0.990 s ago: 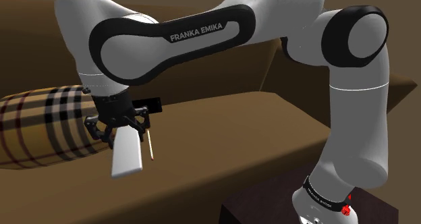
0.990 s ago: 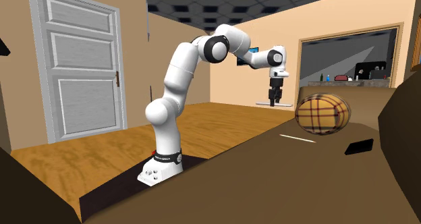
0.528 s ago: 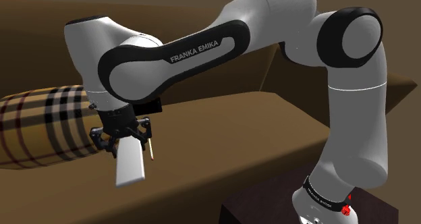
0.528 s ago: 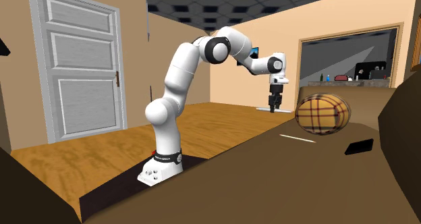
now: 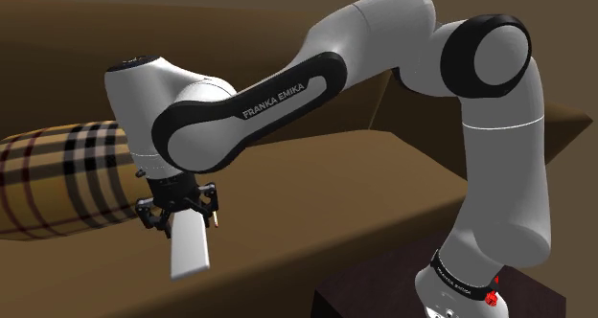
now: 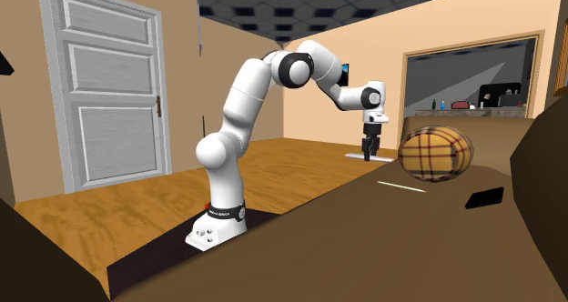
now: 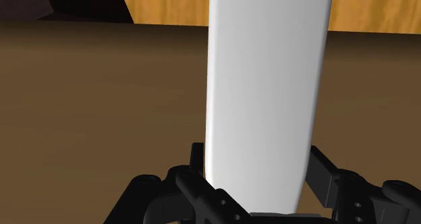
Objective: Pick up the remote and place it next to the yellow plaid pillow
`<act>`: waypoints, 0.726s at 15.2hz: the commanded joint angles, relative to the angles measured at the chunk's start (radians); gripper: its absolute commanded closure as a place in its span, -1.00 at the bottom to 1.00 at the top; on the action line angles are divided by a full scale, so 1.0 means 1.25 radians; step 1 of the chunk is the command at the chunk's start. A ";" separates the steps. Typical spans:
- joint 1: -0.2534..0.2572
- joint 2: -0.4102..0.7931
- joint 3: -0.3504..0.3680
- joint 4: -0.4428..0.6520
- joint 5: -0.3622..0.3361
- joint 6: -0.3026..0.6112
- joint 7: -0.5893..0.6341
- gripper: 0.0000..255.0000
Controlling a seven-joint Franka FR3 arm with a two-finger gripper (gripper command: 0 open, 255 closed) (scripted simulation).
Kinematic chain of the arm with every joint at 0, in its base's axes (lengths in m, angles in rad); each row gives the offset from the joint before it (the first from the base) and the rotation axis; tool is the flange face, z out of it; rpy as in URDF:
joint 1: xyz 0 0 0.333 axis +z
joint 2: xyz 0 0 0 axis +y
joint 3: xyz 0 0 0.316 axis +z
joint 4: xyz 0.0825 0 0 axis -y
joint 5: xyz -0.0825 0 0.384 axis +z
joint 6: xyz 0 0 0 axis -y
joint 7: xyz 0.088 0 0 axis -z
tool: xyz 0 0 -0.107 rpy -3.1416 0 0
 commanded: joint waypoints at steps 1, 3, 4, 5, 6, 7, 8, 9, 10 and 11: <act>0.002 0.008 -0.003 -0.011 -0.006 0.018 0.004 1.00; 0.003 0.017 -0.007 -0.022 -0.013 0.036 0.008 1.00; 0.004 0.021 -0.009 -0.027 -0.016 0.044 0.011 1.00; 0.005 0.025 -0.011 -0.032 -0.020 0.053 0.013 1.00; 0.006 0.030 -0.013 -0.037 -0.023 0.061 0.015 1.00; 0.008 0.037 -0.016 -0.043 -0.028 0.073 0.018 1.00; 0.008 0.037 -0.016 -0.043 -0.028 0.073 0.018 1.00; 0.008 0.037 -0.016 -0.043 -0.028 0.073 0.018 1.00; 0.008 0.037 -0.016 -0.043 -0.028 0.073 0.018 1.00; 0.008 0.037 -0.016 -0.043 -0.028 0.073 0.018 1.00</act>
